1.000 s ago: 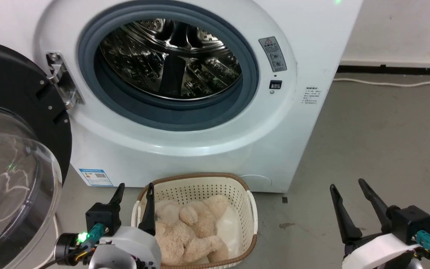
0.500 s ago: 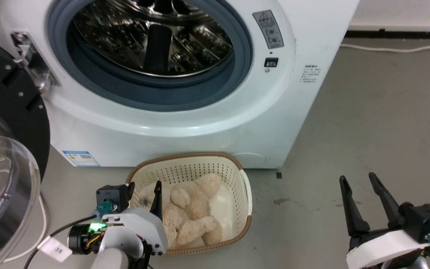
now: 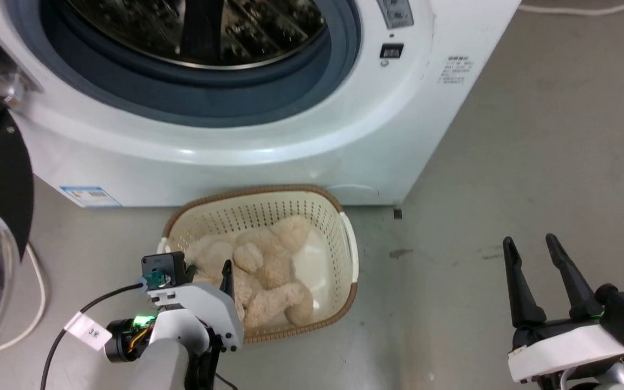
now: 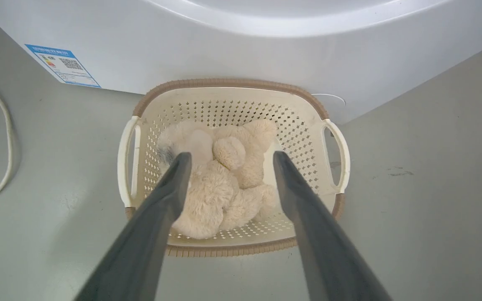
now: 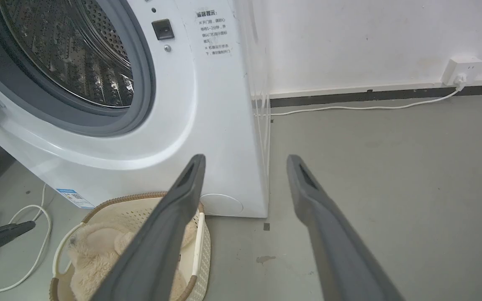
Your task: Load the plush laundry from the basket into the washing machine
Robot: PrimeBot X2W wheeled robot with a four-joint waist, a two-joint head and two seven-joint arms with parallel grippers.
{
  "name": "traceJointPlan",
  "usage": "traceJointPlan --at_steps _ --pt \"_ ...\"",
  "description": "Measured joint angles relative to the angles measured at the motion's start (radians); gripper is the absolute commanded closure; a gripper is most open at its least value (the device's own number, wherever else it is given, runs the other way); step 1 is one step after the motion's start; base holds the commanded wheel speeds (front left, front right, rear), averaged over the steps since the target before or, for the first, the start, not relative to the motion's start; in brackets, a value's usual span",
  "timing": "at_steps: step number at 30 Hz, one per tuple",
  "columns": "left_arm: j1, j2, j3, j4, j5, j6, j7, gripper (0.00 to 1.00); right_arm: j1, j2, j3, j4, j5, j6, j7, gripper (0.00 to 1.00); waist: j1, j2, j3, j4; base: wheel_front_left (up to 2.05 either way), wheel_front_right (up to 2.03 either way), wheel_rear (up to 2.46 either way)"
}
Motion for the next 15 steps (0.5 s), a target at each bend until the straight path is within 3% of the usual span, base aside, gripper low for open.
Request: traceJointPlan --at_steps 9,15 --pt "-0.065 0.007 -0.009 0.101 -0.053 0.028 0.011 0.0 -0.012 0.0 -0.004 -0.026 0.035 0.0 -0.022 0.0 0.0 0.0 0.095 -0.01 0.0 0.0 0.0" --pt "-0.13 0.008 -0.023 0.184 -0.089 0.074 0.037 0.0 -0.015 0.0 -0.004 -0.049 0.061 0.0 -0.035 0.0 0.0001 0.0 0.173 -0.013 0.0 0.0 0.0"
